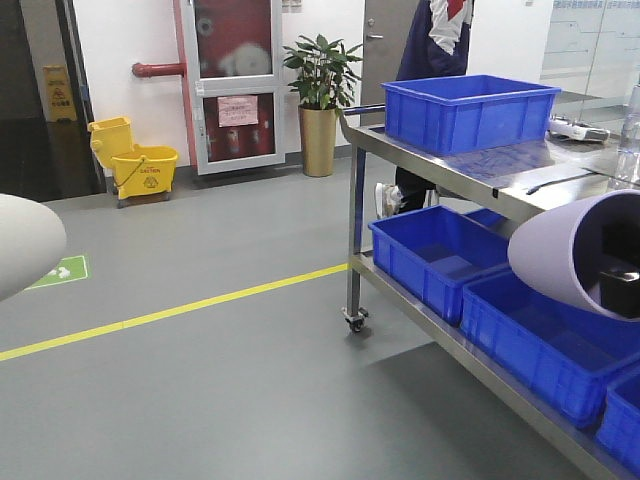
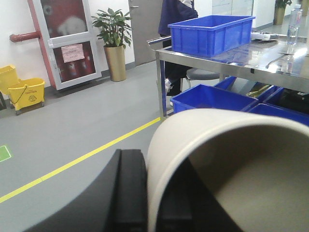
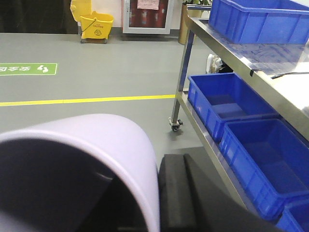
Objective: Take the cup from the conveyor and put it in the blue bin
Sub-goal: 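Hold both cups while the base drives up to the blue bin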
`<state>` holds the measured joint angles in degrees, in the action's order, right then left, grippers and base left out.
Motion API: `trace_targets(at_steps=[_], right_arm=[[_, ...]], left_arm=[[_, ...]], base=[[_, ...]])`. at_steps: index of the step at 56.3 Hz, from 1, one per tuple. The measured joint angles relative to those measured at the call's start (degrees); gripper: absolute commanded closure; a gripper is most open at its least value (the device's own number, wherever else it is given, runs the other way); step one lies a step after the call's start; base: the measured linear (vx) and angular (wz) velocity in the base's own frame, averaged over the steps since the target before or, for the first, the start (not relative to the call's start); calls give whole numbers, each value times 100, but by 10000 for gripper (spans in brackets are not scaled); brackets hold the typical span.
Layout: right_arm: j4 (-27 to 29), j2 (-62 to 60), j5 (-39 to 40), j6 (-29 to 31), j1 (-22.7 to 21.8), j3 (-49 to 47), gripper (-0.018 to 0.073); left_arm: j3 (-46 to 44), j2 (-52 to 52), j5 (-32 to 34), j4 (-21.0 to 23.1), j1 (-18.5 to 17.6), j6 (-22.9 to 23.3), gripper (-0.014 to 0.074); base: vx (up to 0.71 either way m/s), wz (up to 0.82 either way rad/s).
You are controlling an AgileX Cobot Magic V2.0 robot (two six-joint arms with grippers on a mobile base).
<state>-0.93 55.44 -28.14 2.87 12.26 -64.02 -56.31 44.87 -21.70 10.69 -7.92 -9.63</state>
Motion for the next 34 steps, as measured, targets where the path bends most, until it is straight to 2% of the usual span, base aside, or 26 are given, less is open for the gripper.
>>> trace_targets(at_steps=[34], right_arm=[[0, 0, -7, 0, 0, 0, 568]], left_arm=[[0, 0, 0, 0, 0, 0, 603]], base=[[34, 13]])
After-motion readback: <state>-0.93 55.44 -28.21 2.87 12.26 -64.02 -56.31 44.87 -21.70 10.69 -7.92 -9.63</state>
